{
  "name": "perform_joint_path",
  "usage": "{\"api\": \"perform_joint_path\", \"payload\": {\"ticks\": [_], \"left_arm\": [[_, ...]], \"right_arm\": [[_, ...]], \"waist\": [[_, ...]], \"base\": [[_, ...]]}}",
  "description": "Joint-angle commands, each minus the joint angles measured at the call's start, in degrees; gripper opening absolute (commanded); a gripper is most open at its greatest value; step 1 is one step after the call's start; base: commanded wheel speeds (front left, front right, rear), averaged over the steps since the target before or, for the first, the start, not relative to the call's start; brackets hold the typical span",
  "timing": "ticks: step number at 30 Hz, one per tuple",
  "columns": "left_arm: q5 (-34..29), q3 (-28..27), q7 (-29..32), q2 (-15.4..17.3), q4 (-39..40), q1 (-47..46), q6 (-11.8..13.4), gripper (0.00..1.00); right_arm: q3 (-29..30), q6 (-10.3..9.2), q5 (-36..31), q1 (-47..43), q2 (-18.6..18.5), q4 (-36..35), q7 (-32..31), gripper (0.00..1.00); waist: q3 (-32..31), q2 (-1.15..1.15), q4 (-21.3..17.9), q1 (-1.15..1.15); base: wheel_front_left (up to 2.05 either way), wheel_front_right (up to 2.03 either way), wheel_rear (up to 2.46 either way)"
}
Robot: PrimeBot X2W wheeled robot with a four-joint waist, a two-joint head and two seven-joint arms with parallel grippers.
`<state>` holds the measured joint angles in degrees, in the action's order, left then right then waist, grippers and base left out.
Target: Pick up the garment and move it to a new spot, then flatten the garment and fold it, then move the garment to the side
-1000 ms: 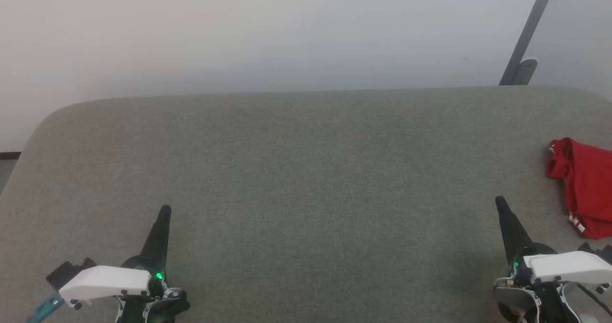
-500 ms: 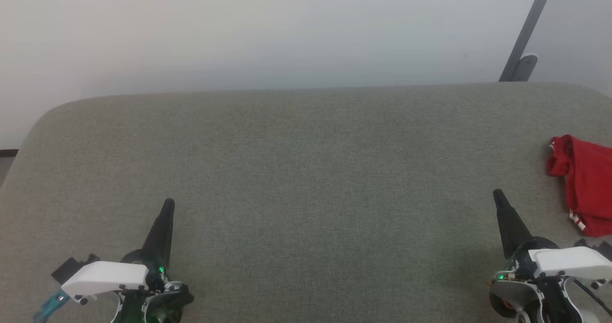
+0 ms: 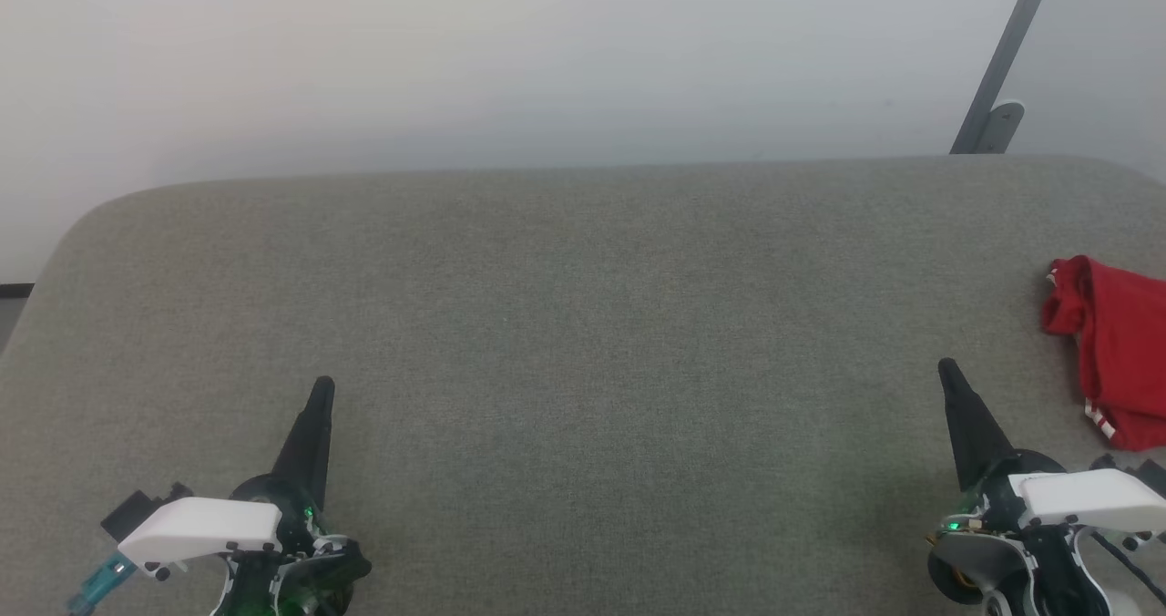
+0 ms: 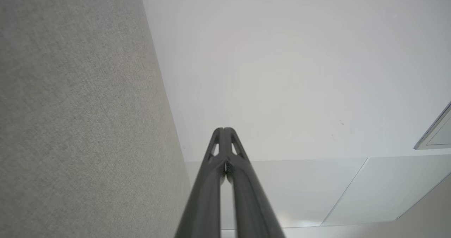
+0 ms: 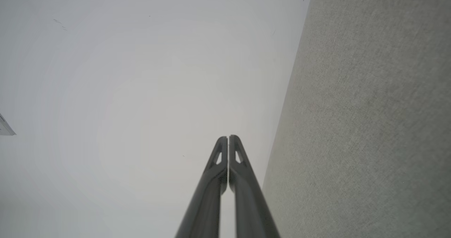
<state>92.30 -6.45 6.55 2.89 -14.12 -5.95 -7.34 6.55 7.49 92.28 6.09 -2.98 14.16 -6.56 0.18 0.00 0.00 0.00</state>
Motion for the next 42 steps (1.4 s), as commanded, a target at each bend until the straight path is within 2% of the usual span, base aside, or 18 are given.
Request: {"api": "perform_joint_path", "payload": {"ticks": [1,42], "left_arm": [[0.19,-0.19,0.20,-0.16,0.02,-0.69,-0.29,0.00],[0.20,-0.18,0.18,-0.16,0.03,-0.68,-0.30,0.00]], "right_arm": [[-0.02,0.00,0.23,0.34,0.24,-0.24,-0.17,0.00],[-0.03,0.00,0.25,0.33,0.24,-0.24,-0.16,0.00]], "waist": [[0.00,0.00,0.00,0.00],[0.00,0.00,0.00,0.00]], "base": [[0.00,0.00,0.00],[0.00,0.00,0.00]]}}
